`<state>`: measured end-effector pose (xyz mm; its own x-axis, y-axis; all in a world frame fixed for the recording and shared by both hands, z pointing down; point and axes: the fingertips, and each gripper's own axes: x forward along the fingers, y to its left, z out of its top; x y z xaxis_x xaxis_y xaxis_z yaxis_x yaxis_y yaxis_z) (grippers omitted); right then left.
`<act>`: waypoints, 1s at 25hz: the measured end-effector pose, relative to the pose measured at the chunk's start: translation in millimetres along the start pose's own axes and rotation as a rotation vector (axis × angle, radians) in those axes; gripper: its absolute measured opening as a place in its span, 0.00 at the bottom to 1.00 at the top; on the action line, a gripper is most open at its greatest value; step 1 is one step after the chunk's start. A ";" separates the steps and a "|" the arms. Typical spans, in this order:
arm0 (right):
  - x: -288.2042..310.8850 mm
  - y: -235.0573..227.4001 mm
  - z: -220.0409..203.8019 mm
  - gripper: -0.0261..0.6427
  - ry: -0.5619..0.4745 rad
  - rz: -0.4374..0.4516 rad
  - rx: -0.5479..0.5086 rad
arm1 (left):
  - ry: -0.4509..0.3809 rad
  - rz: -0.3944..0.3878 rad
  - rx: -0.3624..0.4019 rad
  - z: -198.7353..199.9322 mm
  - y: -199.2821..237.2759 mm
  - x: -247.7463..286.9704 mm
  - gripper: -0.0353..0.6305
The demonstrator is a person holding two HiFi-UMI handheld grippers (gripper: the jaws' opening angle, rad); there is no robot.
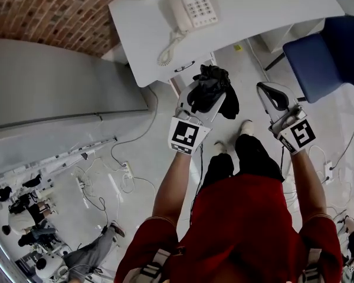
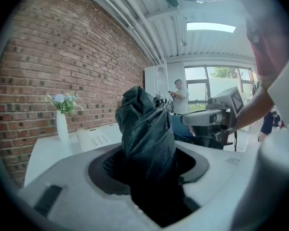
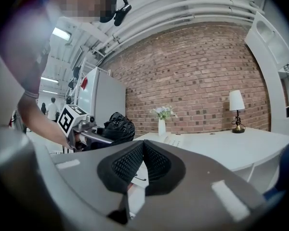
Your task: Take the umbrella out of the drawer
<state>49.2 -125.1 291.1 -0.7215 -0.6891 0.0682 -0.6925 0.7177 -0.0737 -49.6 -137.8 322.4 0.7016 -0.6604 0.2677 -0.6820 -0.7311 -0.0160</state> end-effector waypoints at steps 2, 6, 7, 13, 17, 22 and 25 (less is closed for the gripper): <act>-5.1 8.7 11.6 0.06 -0.017 0.003 -0.008 | -0.037 0.012 -0.010 13.7 -4.5 -11.7 0.41; -14.8 23.2 28.9 0.06 -0.034 0.002 -0.009 | -0.090 0.032 -0.017 34.7 -12.8 -34.7 0.41; -17.2 24.8 32.8 0.06 -0.041 -0.004 -0.007 | -0.104 0.034 -0.016 41.0 -14.1 -39.5 0.41; -33.9 31.5 47.3 0.06 -0.078 -0.048 0.014 | -0.156 0.050 0.004 69.6 -19.2 -70.2 0.41; -40.3 37.0 50.7 0.06 -0.082 -0.059 0.003 | -0.187 0.054 0.014 83.0 -21.2 -85.2 0.41; -45.1 45.8 55.9 0.06 -0.083 -0.065 -0.010 | -0.205 0.058 0.022 87.9 -23.6 -96.6 0.41; -46.8 47.4 62.0 0.06 -0.097 -0.068 -0.019 | -0.215 0.058 0.019 90.0 -24.9 -97.6 0.41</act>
<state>50.3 -65.1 222.8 -0.6700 -0.7420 -0.0243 -0.7403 0.6702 -0.0536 -82.6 -70.6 210.0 0.6905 -0.7213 0.0544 -0.7200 -0.6926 -0.0440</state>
